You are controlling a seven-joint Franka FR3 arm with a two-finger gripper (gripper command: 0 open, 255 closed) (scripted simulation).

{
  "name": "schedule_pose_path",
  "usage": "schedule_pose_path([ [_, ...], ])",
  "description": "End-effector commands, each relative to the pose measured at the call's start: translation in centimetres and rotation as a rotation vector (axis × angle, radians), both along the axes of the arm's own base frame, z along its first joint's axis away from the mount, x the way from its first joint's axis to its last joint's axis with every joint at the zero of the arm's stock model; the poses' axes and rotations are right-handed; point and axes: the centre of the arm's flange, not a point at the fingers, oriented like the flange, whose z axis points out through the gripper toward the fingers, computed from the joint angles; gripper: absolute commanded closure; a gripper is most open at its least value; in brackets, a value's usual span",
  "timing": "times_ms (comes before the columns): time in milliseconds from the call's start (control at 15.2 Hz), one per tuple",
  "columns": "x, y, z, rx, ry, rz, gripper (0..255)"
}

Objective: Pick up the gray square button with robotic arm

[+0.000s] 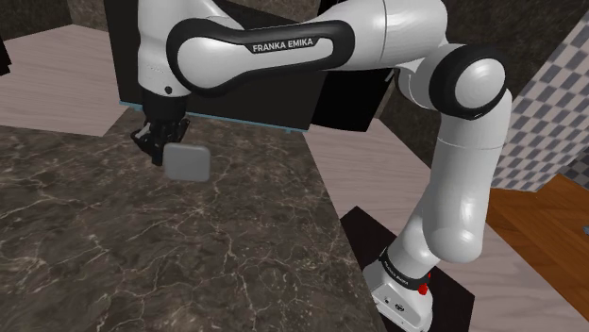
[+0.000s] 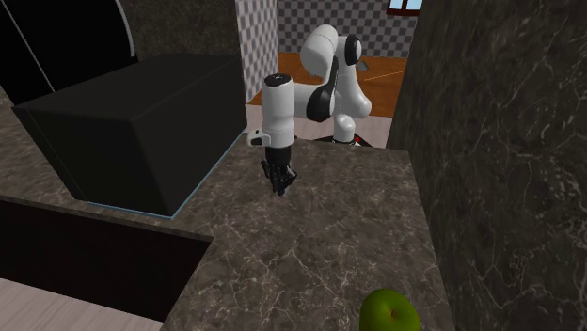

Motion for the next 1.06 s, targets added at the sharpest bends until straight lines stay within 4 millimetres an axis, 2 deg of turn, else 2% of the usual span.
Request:
schedule_pose_path([
  [0, 0.0, 0.0, 0.8, 0.000, 0.000, 0.000, 255],
  [858, 0.0, 0.0, 7.7, 0.000, 0.000, 0.000, 255],
  [990, 0.0, 0.0, 7.8, 0.000, 0.000, 0.000, 255],
])
